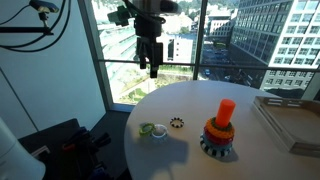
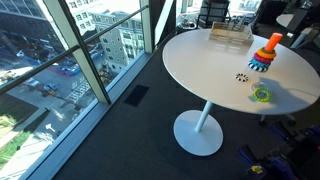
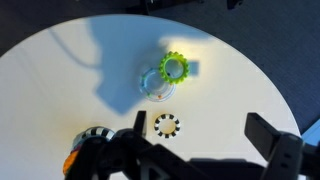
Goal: Pick up the clear ring and place it on the stack of rings
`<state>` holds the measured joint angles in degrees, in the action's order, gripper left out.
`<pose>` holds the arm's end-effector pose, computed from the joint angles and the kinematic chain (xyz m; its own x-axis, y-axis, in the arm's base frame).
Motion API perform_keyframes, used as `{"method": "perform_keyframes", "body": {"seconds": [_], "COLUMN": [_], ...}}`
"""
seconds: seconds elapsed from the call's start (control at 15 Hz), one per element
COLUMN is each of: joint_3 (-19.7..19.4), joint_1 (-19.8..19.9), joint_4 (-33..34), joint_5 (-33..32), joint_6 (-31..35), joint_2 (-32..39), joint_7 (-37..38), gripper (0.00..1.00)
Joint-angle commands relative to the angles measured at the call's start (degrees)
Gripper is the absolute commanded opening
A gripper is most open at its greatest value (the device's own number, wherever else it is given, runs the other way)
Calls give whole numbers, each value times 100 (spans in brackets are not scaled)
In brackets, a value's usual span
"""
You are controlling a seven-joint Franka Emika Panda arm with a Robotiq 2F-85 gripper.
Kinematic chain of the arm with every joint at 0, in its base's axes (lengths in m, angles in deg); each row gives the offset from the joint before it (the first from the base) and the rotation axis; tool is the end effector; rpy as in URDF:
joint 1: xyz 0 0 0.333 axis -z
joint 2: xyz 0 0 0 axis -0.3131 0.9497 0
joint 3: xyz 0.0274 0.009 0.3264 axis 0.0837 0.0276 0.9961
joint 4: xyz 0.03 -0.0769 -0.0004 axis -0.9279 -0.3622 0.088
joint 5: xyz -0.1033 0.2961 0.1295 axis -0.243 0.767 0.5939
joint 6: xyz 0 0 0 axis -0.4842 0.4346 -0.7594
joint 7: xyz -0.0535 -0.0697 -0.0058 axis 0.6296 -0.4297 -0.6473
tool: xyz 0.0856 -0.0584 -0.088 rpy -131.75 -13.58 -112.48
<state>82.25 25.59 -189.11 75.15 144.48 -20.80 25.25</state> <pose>0.3835 -0.0857 0.4357 0.9691 -0.2300 -0.0894 -0.2301 -0.9731 0.0094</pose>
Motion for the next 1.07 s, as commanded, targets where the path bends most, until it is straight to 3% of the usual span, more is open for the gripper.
{"method": "perform_keyframes", "body": {"seconds": [0.0,1.0], "joint_3": [-79,-121], "joint_1": [58,62], "joint_4": [-143,-393], "joint_5": [-70,-210], "joint_6": [449,721], "joint_2": [157,596], "joint_7": [202,174], "gripper": [100,100]}}
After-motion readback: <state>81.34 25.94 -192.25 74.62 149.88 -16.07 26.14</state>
